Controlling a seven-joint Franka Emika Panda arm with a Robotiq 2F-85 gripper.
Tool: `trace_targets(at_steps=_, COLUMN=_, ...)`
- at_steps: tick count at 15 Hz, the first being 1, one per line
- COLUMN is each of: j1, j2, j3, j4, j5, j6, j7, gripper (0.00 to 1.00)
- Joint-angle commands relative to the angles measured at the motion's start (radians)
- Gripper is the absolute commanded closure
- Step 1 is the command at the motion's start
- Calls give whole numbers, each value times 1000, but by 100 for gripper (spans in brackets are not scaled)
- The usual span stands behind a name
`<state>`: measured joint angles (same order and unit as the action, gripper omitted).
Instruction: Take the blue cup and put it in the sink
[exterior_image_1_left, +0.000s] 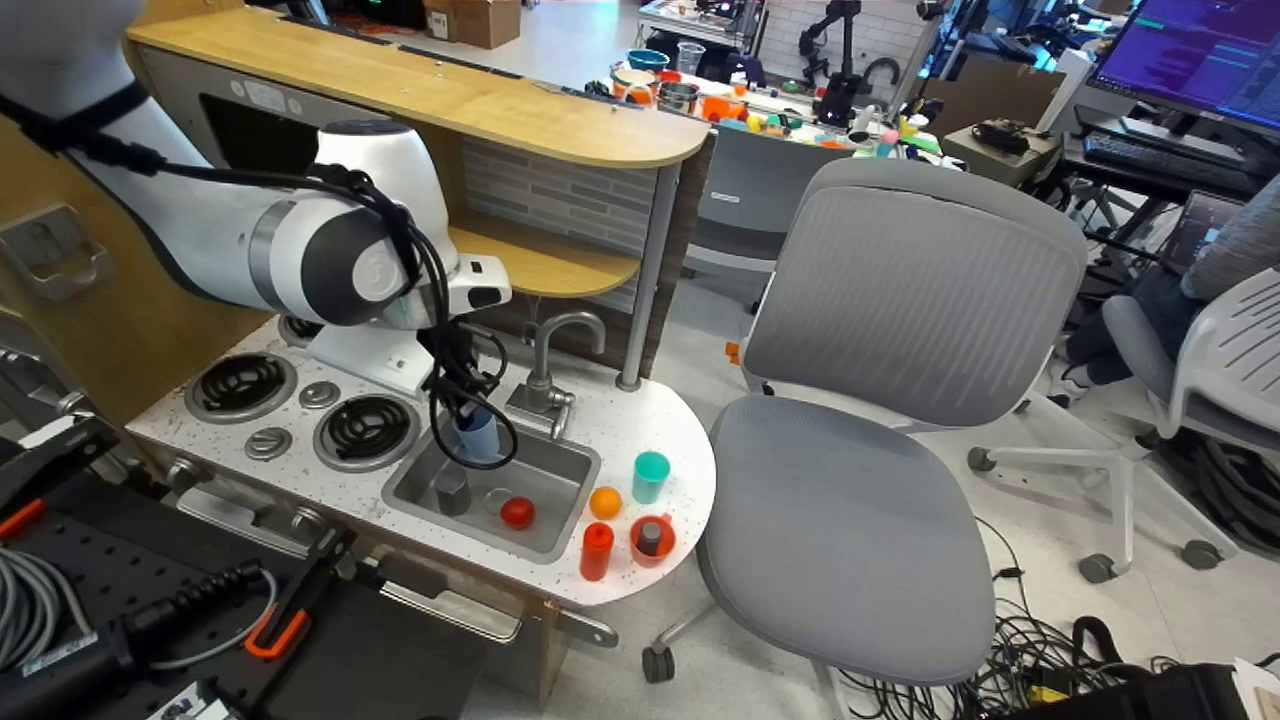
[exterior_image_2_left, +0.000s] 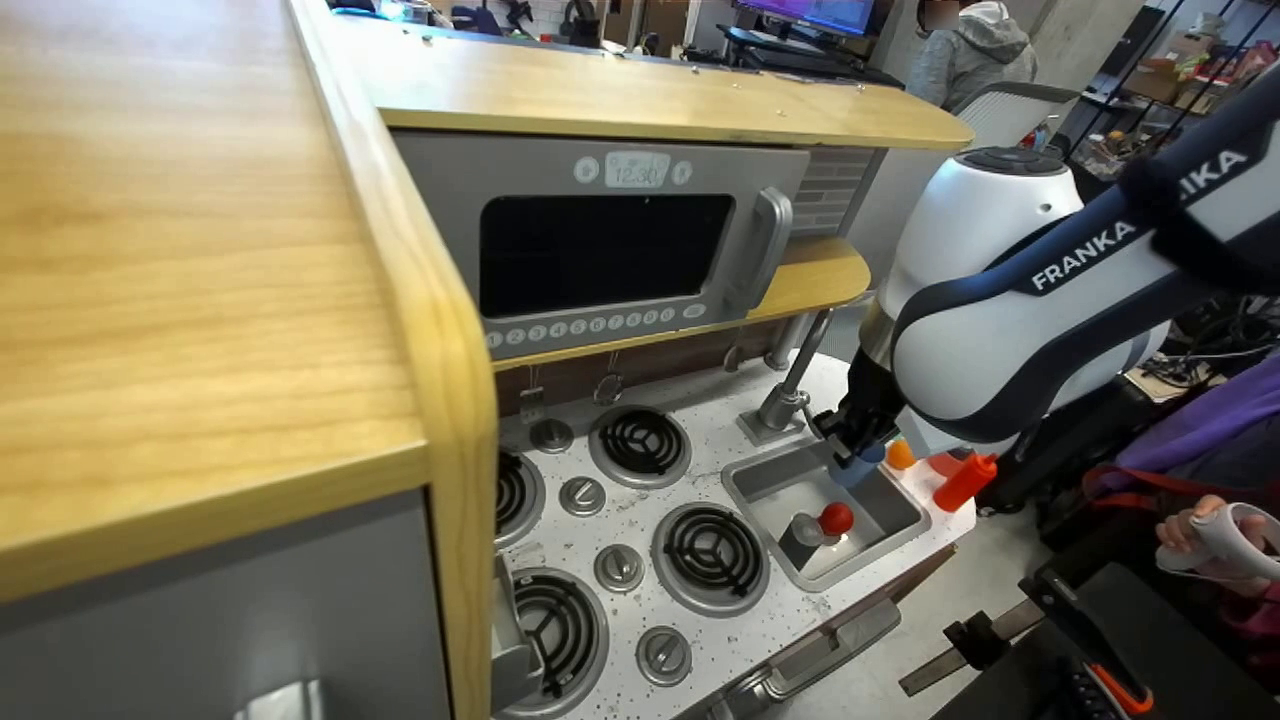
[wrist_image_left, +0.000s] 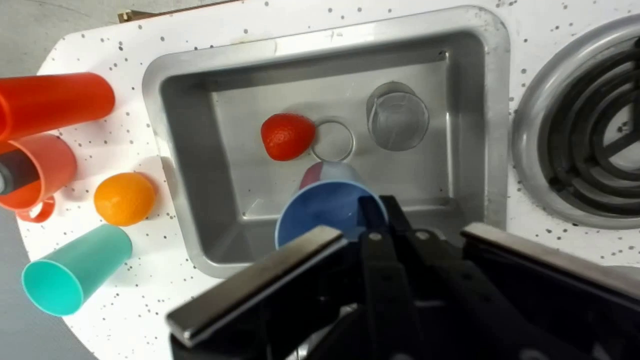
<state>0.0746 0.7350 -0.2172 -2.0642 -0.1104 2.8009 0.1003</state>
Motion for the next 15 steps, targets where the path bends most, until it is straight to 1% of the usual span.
trace_targets(at_steps=1, j1=-29, j2=77, j3=15, j4=62, j5=9, j6=17, j7=14, gripper=99)
trace_targets(at_steps=7, j1=-51, j2=175, j3=22, j4=176, j5=11, j6=-6, j7=2, gripper=99)
trace_targets(at_steps=12, j1=-108, j2=235, j3=87, j4=264, j5=41, j6=-40, j7=-22, gripper=99)
trace_targets(at_steps=15, j1=-129, j2=268, j3=112, j4=306, j5=55, j6=-62, j7=-26, gripper=99)
